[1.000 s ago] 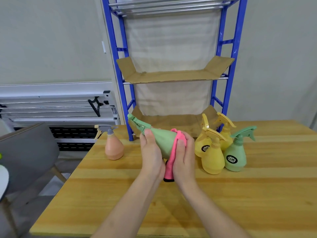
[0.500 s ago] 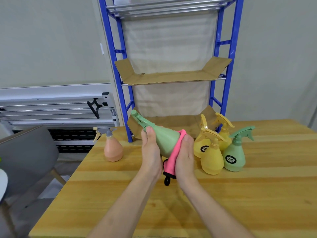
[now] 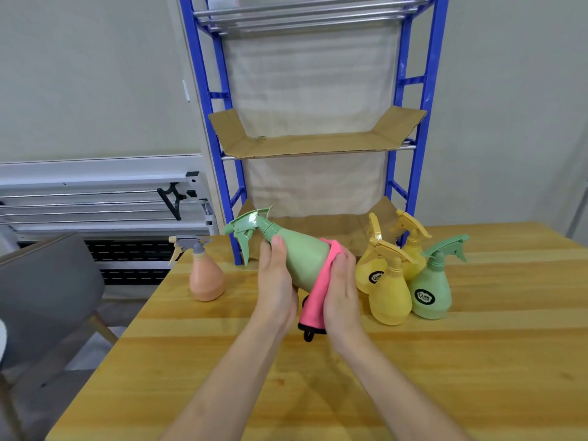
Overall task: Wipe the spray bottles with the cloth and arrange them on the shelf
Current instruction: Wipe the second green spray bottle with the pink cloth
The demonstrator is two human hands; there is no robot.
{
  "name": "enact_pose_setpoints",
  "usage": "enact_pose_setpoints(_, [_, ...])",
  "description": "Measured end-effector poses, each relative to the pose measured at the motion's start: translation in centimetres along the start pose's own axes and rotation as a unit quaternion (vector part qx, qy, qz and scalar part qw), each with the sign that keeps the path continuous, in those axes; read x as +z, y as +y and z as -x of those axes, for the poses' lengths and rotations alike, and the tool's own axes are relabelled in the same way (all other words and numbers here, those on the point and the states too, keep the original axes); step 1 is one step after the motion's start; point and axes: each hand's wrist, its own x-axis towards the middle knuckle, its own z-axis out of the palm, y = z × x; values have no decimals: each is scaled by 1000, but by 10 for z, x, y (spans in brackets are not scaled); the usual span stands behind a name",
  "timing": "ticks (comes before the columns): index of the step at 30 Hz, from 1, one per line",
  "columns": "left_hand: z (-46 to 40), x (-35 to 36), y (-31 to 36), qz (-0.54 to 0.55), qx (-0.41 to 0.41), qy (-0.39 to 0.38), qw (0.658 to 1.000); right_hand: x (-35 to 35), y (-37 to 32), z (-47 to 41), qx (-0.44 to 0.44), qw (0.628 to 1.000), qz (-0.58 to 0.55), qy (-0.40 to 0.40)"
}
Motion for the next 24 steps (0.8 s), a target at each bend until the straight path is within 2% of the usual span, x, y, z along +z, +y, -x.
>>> enact_pose_setpoints(2, [-1, -3, -1, 3, 1, -3, 1000, -2, -2, -4, 50, 999, -11, -14])
enact_pose_setpoints(4, [-2, -3, -2, -17, -1, 8, 1000, -2, 1, -3, 44, 999, 7, -22])
enact_pose_setpoints(7, [-7, -7, -9, -73, -1, -16, 997, -3, 11, -3, -67, 994, 82, -3])
enact_pose_setpoints(9, [-6, -9, -12, -117, -8, -45, 992, -9, 14, -7, -163, 977, 138, -15])
enact_pose_setpoints(12, [-6, -12, -14, -132, -10, -68, 989, -15, 12, -9, -218, 961, 167, -29])
enact_pose_setpoints(15, [-10, -14, -11, -132, 13, -94, 987, -18, 21, -5, -195, 962, 188, -33])
enact_pose_setpoints(20, [-13, -22, -12, -165, 42, -129, 977, -20, 20, -9, -47, 987, 139, -68])
enact_pose_setpoints(22, [-13, -21, -9, -170, 48, -128, 976, -18, 18, -9, -71, 980, 170, -77])
enact_pose_setpoints(24, [-12, -18, -3, -170, 48, -126, 976, -15, 15, -7, -132, 961, 231, -82])
